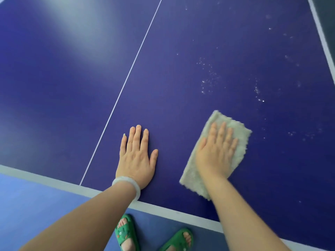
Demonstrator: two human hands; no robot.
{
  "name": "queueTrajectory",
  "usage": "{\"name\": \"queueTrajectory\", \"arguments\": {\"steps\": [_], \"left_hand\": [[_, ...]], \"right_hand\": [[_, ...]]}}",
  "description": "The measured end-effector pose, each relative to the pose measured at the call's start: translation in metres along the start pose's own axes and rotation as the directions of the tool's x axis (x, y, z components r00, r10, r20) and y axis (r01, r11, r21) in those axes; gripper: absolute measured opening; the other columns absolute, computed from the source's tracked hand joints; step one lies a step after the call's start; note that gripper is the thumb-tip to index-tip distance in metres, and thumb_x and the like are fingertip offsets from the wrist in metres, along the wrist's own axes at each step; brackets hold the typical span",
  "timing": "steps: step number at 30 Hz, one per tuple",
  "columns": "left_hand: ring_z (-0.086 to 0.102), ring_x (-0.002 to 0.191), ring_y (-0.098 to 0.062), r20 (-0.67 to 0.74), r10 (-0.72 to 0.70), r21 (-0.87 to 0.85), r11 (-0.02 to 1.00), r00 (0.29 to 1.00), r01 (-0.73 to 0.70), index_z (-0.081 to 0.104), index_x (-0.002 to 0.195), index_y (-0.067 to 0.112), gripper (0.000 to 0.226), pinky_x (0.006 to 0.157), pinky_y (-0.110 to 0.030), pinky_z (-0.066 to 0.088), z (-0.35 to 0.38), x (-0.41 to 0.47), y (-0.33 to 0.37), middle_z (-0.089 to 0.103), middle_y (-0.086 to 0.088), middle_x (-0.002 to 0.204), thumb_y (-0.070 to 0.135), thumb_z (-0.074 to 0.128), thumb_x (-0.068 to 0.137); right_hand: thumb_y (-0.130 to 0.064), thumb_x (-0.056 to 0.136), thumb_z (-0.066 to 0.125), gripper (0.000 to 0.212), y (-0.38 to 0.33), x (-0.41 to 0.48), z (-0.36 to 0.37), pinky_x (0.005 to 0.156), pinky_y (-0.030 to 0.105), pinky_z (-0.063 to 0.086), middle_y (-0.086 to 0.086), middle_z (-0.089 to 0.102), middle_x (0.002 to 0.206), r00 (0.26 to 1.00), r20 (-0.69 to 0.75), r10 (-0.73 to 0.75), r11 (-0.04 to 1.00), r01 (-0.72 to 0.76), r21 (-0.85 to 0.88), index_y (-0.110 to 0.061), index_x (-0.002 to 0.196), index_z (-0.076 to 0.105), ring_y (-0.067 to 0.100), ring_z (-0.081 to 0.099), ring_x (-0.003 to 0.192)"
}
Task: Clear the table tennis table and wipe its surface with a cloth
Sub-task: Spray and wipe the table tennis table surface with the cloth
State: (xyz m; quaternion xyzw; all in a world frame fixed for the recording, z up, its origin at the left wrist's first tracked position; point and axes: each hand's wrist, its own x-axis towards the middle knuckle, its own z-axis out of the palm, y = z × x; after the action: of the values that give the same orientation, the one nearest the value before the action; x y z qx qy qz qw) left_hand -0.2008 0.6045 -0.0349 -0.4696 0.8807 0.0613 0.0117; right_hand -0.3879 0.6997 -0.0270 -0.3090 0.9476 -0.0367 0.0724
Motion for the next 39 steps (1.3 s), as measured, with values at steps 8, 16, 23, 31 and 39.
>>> {"name": "queueTrajectory", "arguments": {"steps": [8,16,23,31,39], "left_hand": [[0.001,0.153,-0.021,-0.019,0.001,-0.022,1.0,1.0,-0.001,0.019,0.157,0.014,0.072,0.123,-0.042,-0.001,-0.001,0.0,0.0,0.01,-0.007,0.165,0.053,0.01,0.097],[0.0,0.153,-0.022,-0.001,-0.002,-0.013,1.0,1.0,0.002,0.017,0.157,0.013,0.073,0.124,-0.044,0.002,-0.002,0.0,0.002,0.009,-0.008,0.165,0.053,0.007,0.096],[-0.003,0.153,-0.022,-0.004,0.003,-0.016,1.0,1.0,-0.003,0.014,0.157,0.013,0.075,0.124,-0.044,0.0,-0.001,0.0,0.002,0.006,-0.008,0.165,0.054,0.004,0.095],[-0.004,0.152,-0.025,0.012,0.01,-0.006,1.0,1.0,-0.01,0.011,0.157,0.012,0.075,0.123,-0.046,-0.001,-0.003,-0.002,0.003,0.004,-0.01,0.165,0.053,0.003,0.094],[0.001,0.152,-0.027,0.001,0.027,0.007,1.0,1.0,-0.027,0.016,0.156,0.009,0.075,0.123,-0.048,0.002,0.0,-0.001,0.001,0.009,-0.013,0.164,0.052,0.006,0.096]], "right_hand": [[-0.04,0.099,0.006,0.06,0.011,0.044,-0.004,0.123,0.044,-0.006,-0.004,-0.004,0.166,0.928,0.06,-0.368,0.928,0.37,-0.039,-0.026,0.157,0.001,0.017,-0.01,0.152],[-0.036,0.101,0.012,0.061,0.032,0.006,-0.004,0.122,0.05,-0.003,0.008,-0.006,0.165,0.988,-0.03,0.151,0.989,-0.151,0.004,-0.015,0.158,-0.002,0.028,-0.009,0.152],[-0.039,0.1,0.008,0.061,-0.013,-0.014,0.009,0.123,0.047,0.0,0.001,0.0,0.165,0.896,0.034,-0.443,0.896,0.444,-0.016,-0.021,0.158,0.007,0.021,-0.007,0.152],[-0.036,0.102,0.01,0.059,0.078,0.004,-0.009,0.123,0.047,-0.001,0.002,-0.005,0.166,0.979,-0.01,0.201,0.979,-0.202,-0.02,-0.019,0.158,-0.002,0.021,-0.008,0.152],[-0.037,0.099,0.015,0.062,0.033,-0.075,0.007,0.123,0.047,0.005,0.001,0.007,0.165,0.969,0.021,-0.246,0.968,0.247,-0.04,-0.02,0.158,0.013,0.02,0.0,0.153]]}}
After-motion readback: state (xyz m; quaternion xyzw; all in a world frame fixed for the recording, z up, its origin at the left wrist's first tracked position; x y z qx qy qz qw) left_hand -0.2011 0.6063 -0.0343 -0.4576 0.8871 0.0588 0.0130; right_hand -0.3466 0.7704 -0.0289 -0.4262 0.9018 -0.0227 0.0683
